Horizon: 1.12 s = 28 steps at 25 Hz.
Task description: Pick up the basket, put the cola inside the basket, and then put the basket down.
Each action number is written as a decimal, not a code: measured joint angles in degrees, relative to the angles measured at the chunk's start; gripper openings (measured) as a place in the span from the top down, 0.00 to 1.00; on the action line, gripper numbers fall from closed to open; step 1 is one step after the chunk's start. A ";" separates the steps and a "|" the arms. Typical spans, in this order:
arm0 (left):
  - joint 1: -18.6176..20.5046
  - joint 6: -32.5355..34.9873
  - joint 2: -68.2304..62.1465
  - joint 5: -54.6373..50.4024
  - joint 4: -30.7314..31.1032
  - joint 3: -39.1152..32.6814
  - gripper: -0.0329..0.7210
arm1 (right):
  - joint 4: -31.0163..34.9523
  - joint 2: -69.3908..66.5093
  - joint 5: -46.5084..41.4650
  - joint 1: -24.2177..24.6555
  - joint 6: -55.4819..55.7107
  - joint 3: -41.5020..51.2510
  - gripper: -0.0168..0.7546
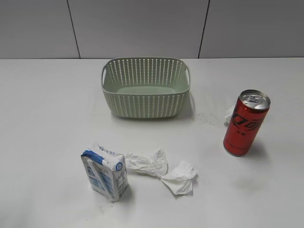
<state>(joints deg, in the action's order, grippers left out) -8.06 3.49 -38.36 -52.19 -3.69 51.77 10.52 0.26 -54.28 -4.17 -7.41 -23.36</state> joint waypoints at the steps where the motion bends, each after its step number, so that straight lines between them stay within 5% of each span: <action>1: -1.81 0.00 -2.69 0.12 0.32 1.51 0.17 | 0.00 0.00 0.00 0.00 0.00 0.00 0.26; 6: -8.07 0.06 -16.72 0.28 2.31 9.45 0.17 | 0.00 0.00 0.00 0.00 0.00 0.00 0.26; 20: -8.70 -4.85 -61.05 -6.52 -3.79 47.18 0.17 | 0.00 0.00 0.00 0.00 0.00 0.00 0.26; 28: -13.24 -12.84 -81.20 -11.71 -3.11 63.29 0.17 | 0.00 0.00 0.00 0.00 0.00 0.00 0.26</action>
<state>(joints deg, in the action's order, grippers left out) -21.30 -9.35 -119.56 -63.90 -6.80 115.05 10.52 0.26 -54.28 -4.17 -7.41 -23.36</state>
